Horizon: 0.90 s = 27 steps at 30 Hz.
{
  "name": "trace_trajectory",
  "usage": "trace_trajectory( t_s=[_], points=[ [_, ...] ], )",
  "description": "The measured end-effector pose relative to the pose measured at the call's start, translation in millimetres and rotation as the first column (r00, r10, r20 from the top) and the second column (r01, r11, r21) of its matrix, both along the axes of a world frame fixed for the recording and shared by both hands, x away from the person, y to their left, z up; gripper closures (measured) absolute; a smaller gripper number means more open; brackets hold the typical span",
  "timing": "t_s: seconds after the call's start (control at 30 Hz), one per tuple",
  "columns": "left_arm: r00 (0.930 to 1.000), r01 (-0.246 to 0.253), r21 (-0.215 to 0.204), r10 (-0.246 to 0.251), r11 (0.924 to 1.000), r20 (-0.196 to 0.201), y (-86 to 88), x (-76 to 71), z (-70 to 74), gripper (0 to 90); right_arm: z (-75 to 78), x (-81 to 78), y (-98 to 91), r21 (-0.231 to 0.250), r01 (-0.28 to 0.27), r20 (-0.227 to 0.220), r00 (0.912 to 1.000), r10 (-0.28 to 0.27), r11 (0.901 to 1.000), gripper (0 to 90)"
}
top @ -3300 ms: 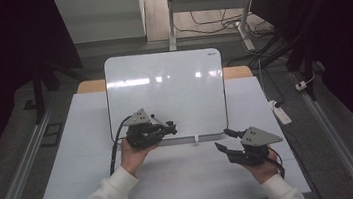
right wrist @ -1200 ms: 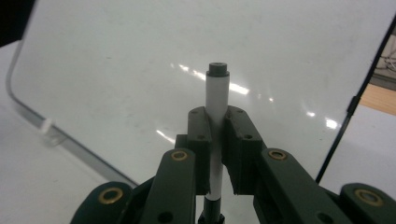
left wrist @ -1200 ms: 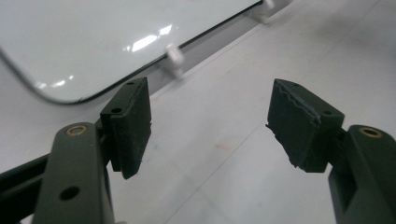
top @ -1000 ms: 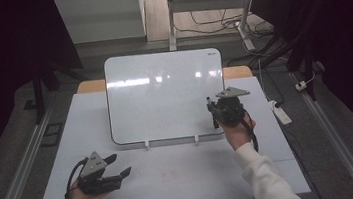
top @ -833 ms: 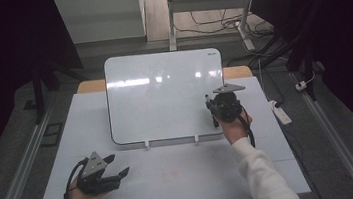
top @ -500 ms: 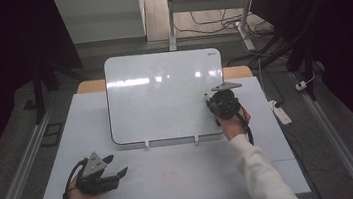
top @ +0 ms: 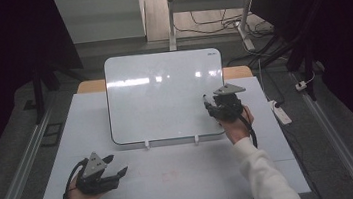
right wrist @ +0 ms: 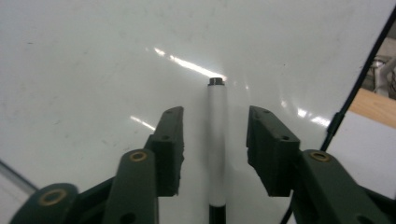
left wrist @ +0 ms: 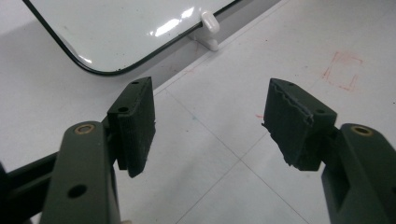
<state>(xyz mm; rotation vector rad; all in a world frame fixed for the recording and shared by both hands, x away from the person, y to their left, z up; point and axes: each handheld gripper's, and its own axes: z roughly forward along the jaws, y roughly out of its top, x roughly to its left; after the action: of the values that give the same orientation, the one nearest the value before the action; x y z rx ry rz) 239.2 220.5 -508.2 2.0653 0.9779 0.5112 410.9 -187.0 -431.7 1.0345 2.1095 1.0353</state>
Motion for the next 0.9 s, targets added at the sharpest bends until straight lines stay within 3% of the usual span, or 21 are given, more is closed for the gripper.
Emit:
trace_trajectory(
  t_s=[0.2,0.43,0.63,0.77,0.9],
  points=[
    [0.9999,-0.012,-0.031,0.012,0.9995,0.0,3.5,0.7,0.0,34.0,-0.7,-28.8,-18.1,0.034,-0.117,0.053,0.9919,0.115,0.9925,44.7],
    [0.9997,-0.02,-0.062,0.021,0.9979,0.01,5.5,1.2,0.9,32.1,-11.7,-62.8,-47.8,0.086,-0.231,0.091,0.9704,0.223,0.9691,41.1],
    [0.9997,-0.023,-0.09,0.023,0.9957,-0.004,6.4,3.4,-0.8,29.7,-28.3,-85.0,-71.8,0.106,-0.288,0.092,0.9558,0.279,0.9517,40.5],
    [0.9997,-0.023,-0.102,0.022,0.9945,-0.012,6.5,4.9,-2.2,28.5,-40.3,-94.2,-87.8,0.1,-0.295,0.075,0.9547,0.288,0.9504,40.1],
    [0.9994,-0.03,-0.113,0.027,0.9931,-0.021,7.4,6.4,-3.9,27.3,-55.1,-100.9,-105.4,0.094,-0.274,0.045,0.9616,0.271,0.9571,39.9]
  ],
)
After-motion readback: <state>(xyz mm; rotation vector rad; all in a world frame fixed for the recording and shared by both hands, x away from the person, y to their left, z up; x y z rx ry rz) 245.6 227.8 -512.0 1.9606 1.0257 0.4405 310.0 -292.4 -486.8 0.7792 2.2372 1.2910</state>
